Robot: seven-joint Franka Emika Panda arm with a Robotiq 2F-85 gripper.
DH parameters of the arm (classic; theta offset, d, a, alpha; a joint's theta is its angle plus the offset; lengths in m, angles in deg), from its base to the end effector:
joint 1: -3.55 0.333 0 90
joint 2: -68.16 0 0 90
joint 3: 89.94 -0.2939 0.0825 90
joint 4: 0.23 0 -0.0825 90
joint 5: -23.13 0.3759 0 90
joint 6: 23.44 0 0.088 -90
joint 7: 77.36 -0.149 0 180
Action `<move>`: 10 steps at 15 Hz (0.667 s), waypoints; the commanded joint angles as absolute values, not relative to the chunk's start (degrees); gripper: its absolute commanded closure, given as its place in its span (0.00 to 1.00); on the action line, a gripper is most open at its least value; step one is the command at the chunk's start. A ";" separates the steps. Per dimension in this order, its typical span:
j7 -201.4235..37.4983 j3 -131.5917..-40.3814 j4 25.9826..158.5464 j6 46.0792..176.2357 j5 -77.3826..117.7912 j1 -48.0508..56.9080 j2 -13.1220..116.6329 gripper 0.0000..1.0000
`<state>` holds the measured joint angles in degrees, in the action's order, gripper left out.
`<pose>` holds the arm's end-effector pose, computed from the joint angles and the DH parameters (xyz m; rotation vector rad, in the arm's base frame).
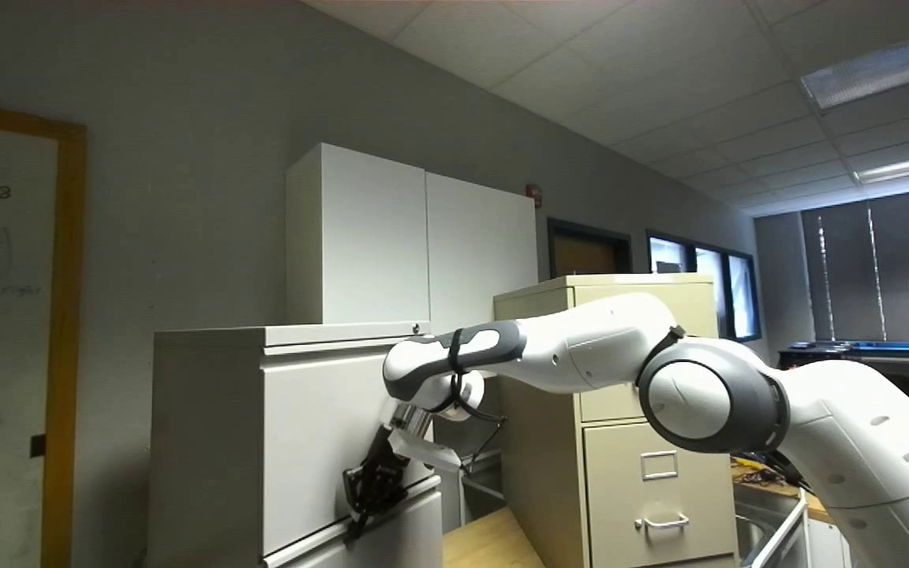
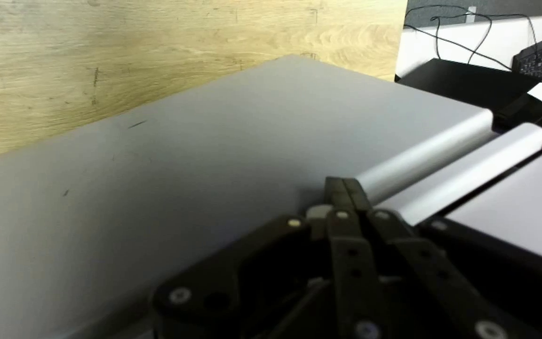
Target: Close the bottom drawer of the left cabinet
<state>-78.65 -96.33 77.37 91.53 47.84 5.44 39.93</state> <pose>0.6977 0.1295 0.4091 -2.6686 0.0649 -0.1636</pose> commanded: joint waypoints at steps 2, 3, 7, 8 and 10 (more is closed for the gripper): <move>-79.41 -97.44 68.71 91.80 48.21 5.83 34.87 1.00; -79.79 -97.40 68.63 91.81 48.21 5.85 34.75 1.00; -84.68 -96.89 69.18 94.08 48.38 6.68 34.78 1.00; -86.28 -96.78 69.70 95.01 48.29 7.07 34.94 1.00; -88.75 -96.64 70.50 96.70 48.14 7.53 35.19 1.00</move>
<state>-85.16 -96.36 76.33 92.73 47.72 5.93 39.16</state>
